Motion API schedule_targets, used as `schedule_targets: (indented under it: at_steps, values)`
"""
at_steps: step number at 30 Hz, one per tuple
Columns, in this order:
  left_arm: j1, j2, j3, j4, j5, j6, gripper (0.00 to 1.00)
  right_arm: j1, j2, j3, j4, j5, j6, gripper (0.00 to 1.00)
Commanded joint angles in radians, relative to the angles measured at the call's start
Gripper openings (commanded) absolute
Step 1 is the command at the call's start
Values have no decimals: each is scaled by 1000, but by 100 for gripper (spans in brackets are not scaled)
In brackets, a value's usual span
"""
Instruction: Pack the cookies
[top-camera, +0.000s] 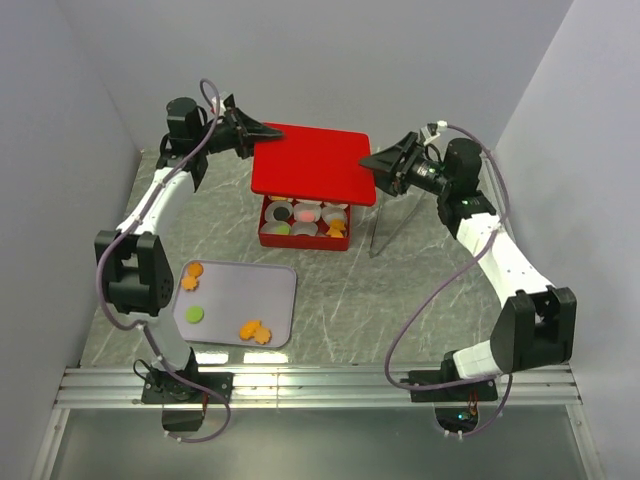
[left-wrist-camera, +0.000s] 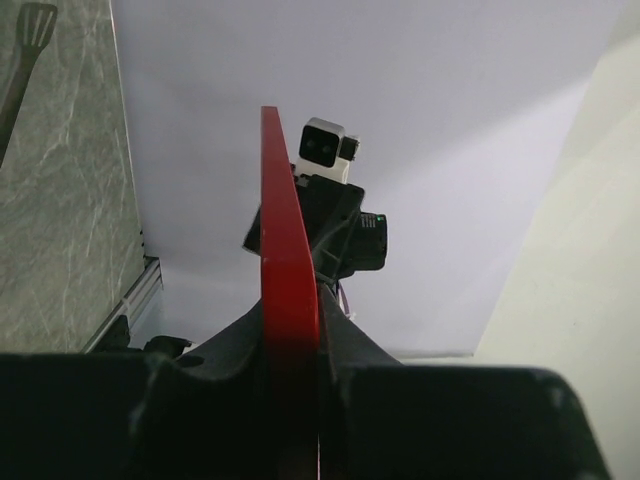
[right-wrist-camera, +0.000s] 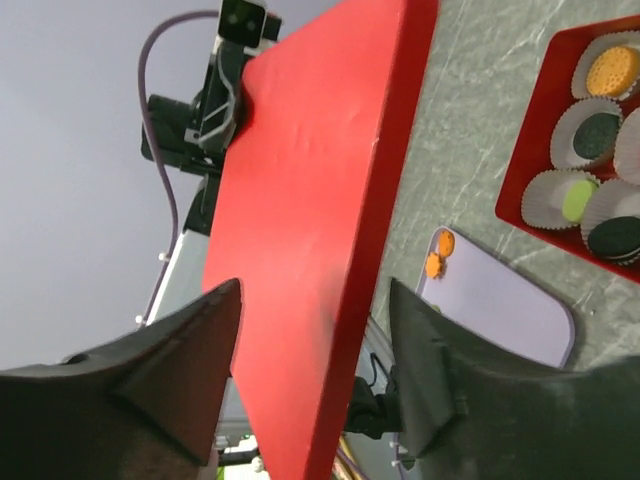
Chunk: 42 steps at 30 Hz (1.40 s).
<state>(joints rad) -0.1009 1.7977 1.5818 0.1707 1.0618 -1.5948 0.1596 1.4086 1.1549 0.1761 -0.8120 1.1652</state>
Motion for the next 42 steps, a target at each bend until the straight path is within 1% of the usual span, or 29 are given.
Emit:
schedule_targets:
  at_steps: [1,3,4,6,7,9,10,11,12,14,15,16,17,18,20,21,22,24,26,27,28,29,31,33,38,39,40,41,42]
  values:
    - [-13,57,87,110,29,-50,0,24,44,75,95,-29,42,51]
    - [-16,83,106,119,29,-47,0,34,62,81,126,-49,65,42]
    - [-16,103,101,125,27,-50,0,34,75,83,149,-53,80,36]
    - [-16,118,75,185,24,-83,0,34,88,78,169,-59,88,31]
    - [-16,136,67,208,24,-94,0,32,101,77,187,-64,96,25]
    - [-17,158,58,251,27,-120,0,34,113,62,207,-69,106,20]
    - [-19,178,60,251,29,-120,2,34,127,57,230,-72,117,14]
    - [-19,187,66,239,27,-108,7,34,131,49,238,-70,120,12]
    - [-17,196,84,222,27,-97,17,32,136,51,244,-72,122,11]
    - [-17,229,118,155,23,-55,32,26,153,55,256,-64,126,8]
    - [-10,236,162,15,0,29,44,24,158,60,263,-61,129,8]
    - [-3,245,184,-82,-22,83,50,17,171,66,272,-52,139,6]
    - [6,249,194,-144,-42,158,57,8,181,83,278,-49,146,6]
    - [24,244,188,-214,-74,177,73,3,191,92,287,-49,155,6]
    - [49,233,155,-240,-95,209,85,-5,220,126,301,-50,166,5]
    - [76,227,123,-259,-118,225,93,-11,231,138,298,-49,166,5]
    - [90,217,109,-313,-135,245,96,-12,248,149,286,-50,157,4]
    - [145,209,78,-388,-169,315,99,-15,262,169,275,-39,151,4]
    - [180,210,57,-485,-216,370,99,-15,277,164,273,-24,146,3]
    - [214,209,34,-499,-233,386,99,-17,286,160,267,-15,142,3]
    - [228,207,26,-519,-268,404,100,-17,289,154,264,-4,137,2]
    - [239,209,26,-566,-292,453,100,-17,294,143,264,14,134,2]
    - [253,212,52,-608,-327,507,99,-15,315,132,272,31,137,2]
    - [248,210,73,-629,-365,571,95,-12,340,117,293,48,139,2]
    - [237,169,43,-610,-450,683,95,30,398,153,237,79,77,0]
    - [234,152,11,-597,-523,700,94,40,406,158,227,88,67,0]
    - [228,91,-17,-535,-574,723,94,46,424,161,211,103,57,0]
    - [218,45,-102,-481,-639,772,94,57,434,167,207,109,57,0]
    - [190,-50,-153,-409,-740,797,97,63,453,169,210,112,59,0]
